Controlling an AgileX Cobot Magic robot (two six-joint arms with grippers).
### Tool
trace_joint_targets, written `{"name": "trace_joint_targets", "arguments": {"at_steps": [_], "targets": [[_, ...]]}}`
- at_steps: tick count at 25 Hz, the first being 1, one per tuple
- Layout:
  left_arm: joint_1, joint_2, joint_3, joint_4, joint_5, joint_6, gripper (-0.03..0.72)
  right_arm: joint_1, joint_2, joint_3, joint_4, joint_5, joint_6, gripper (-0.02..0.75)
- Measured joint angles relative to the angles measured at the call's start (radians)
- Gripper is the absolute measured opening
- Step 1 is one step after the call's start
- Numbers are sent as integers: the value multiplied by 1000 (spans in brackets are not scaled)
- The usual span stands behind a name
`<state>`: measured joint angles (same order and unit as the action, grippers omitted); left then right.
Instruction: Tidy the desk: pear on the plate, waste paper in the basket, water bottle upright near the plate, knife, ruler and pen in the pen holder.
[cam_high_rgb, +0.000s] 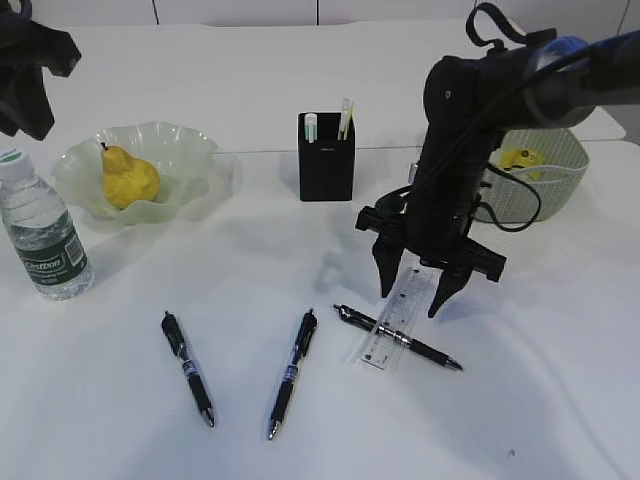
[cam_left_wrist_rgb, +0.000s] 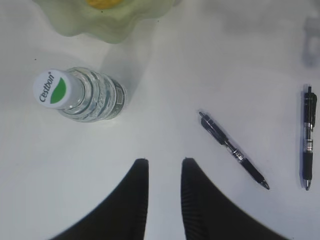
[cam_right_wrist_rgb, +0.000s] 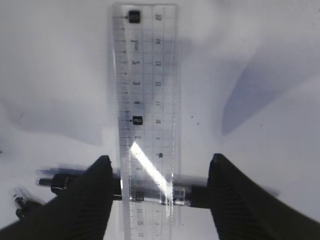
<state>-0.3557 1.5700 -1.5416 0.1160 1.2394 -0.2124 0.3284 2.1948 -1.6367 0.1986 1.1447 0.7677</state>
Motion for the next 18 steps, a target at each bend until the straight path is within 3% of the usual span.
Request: {"name": "trace_joint_targets", "arguments": {"at_steps": [18], "targets": [[0,0,0,5,2,2,143,2,29,0,22,-53,2,473]]}}
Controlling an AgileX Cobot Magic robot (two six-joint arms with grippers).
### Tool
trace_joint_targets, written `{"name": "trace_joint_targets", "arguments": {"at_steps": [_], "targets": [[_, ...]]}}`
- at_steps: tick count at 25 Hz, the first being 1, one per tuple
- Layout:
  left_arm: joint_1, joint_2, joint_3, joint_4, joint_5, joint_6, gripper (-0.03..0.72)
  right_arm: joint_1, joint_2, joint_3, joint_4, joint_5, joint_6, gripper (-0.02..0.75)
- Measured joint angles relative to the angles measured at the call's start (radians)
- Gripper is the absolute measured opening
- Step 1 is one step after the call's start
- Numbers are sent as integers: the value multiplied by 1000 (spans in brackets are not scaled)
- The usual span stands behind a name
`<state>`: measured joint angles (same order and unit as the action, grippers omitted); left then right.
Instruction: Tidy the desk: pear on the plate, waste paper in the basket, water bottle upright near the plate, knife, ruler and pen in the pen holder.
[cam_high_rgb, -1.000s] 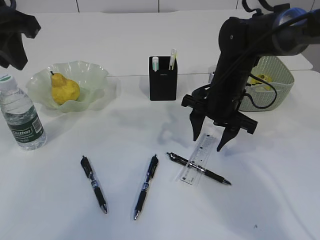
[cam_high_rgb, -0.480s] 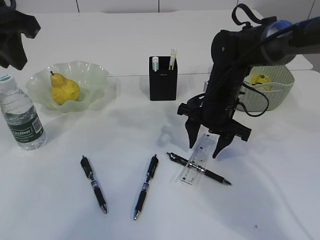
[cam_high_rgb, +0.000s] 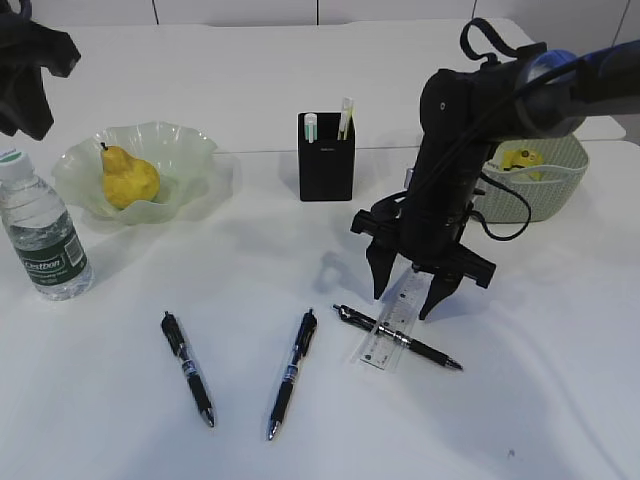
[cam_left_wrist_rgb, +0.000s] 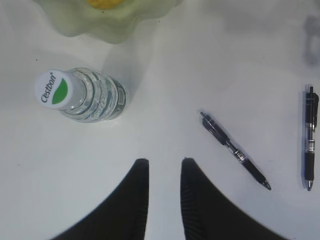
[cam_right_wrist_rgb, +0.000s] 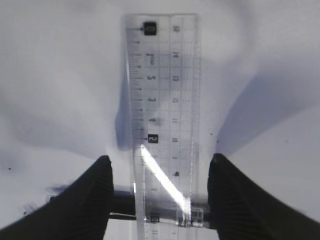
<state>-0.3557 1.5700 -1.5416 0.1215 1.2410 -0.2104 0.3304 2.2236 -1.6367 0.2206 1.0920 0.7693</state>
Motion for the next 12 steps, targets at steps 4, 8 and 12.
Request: {"name": "trace_joint_targets", "arguments": {"at_steps": [4,8,12], "targets": [[0,0,0,0,0,0,143,0,0,0,0,-2,0,473],[0,0,0,0,0,0,143,0,0,0,0,-7,0,473],[0,0,0,0,0,0,142,0,0,0,0,-7,0,473]]}}
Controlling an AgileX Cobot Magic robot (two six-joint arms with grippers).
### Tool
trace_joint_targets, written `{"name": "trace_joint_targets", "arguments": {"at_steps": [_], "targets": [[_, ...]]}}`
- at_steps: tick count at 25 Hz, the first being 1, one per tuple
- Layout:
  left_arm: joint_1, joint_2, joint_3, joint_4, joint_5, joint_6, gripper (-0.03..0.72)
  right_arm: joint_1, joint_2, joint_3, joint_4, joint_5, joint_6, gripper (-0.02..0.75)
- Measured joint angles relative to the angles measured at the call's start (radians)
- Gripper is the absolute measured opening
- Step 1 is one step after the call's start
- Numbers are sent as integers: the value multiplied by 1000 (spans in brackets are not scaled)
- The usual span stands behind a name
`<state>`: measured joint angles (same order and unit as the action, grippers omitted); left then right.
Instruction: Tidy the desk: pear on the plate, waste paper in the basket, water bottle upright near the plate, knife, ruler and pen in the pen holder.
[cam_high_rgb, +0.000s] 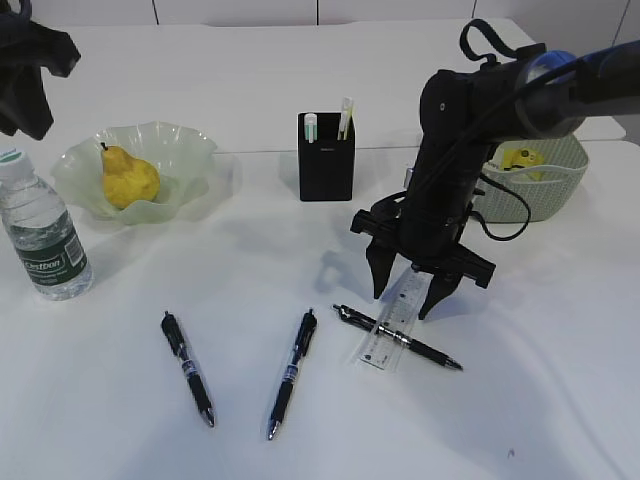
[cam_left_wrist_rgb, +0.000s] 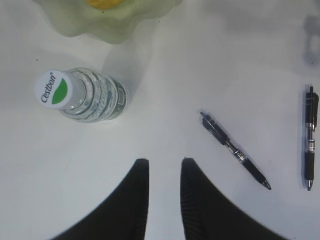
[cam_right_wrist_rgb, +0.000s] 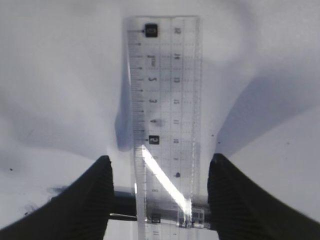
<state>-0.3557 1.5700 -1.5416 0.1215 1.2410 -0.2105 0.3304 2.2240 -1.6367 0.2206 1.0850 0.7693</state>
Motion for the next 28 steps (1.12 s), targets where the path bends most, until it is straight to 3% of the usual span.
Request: {"name": "trace_joint_targets", "arguments": {"at_steps": [28], "targets": [[0,0,0,0,0,0,142,0,0,0,-15,-2,0,473]]}}
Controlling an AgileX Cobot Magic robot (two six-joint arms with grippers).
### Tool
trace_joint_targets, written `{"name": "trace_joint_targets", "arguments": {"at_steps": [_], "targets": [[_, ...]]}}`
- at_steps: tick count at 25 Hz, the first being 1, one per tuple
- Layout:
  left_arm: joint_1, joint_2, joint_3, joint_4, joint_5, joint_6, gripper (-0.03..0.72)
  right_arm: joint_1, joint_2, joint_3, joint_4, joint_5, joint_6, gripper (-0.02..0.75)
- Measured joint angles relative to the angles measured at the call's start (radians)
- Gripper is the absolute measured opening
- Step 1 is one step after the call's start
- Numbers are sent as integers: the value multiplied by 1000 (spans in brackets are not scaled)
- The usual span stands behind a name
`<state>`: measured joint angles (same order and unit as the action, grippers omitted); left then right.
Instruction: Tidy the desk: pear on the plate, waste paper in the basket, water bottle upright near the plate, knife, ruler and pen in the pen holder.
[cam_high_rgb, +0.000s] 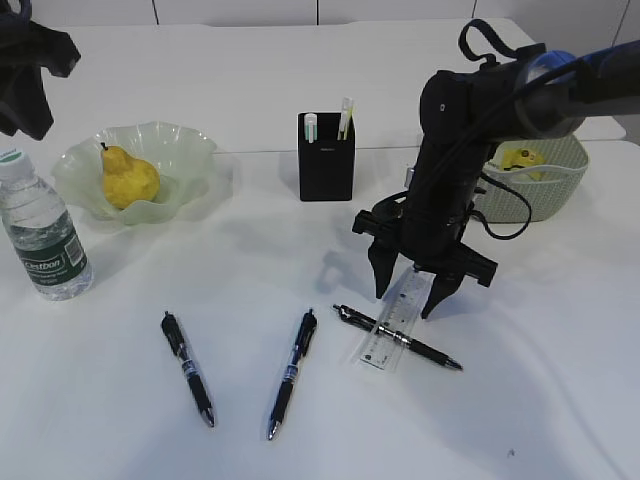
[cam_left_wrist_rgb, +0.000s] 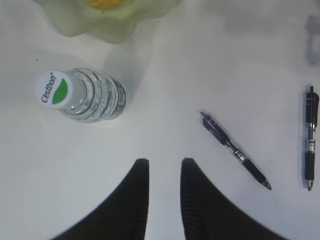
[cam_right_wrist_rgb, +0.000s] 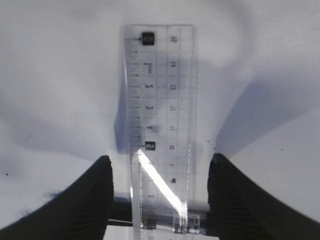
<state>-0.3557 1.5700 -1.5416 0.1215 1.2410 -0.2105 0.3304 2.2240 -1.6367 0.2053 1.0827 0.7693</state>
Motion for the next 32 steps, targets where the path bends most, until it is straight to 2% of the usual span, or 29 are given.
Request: {"name": "trace_joint_targets", "arguments": {"at_steps": [32], "targets": [[0,0,0,0,0,0,142,0,21,0,-10,-15,0,475]]}}
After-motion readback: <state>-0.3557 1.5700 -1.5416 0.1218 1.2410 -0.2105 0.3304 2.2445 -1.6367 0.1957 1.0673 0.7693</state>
